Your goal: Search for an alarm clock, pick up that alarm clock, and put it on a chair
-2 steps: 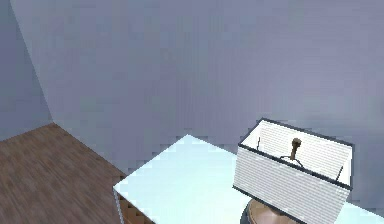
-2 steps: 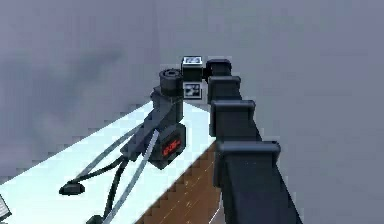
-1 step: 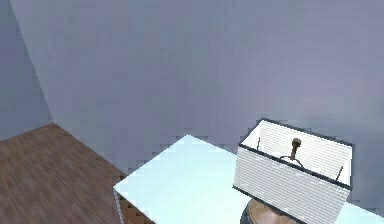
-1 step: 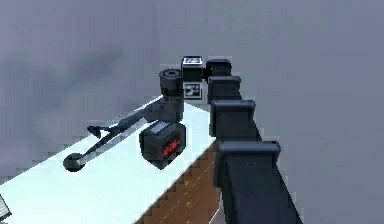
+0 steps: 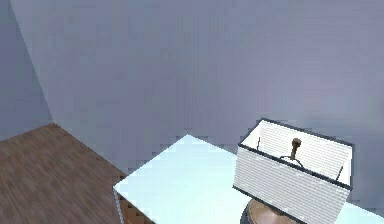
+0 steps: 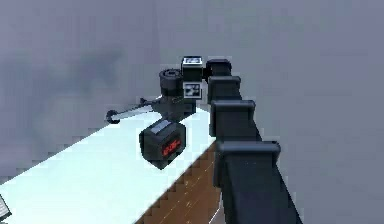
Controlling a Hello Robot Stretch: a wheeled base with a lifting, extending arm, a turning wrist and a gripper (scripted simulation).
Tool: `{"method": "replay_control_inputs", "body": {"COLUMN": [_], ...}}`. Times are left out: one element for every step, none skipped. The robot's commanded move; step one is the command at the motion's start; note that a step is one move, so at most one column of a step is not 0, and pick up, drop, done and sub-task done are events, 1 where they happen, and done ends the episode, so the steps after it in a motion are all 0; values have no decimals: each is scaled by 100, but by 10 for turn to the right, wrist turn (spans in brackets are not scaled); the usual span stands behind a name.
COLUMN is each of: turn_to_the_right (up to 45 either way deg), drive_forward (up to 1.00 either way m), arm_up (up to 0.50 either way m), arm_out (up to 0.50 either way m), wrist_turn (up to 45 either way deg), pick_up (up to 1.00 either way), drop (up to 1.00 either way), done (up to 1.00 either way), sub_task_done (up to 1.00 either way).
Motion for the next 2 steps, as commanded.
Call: {"method": "replay_control_inputs", "body": {"turn_to_the_right": [0,0], "drive_forward": [0,0], "arm_up": [0,-28], "arm_out": [0,0], "wrist_turn": [180,0], "pick_up": [0,0], "drop": [0,0], "done": [0,0], "sub_task_done": [0,0]}}
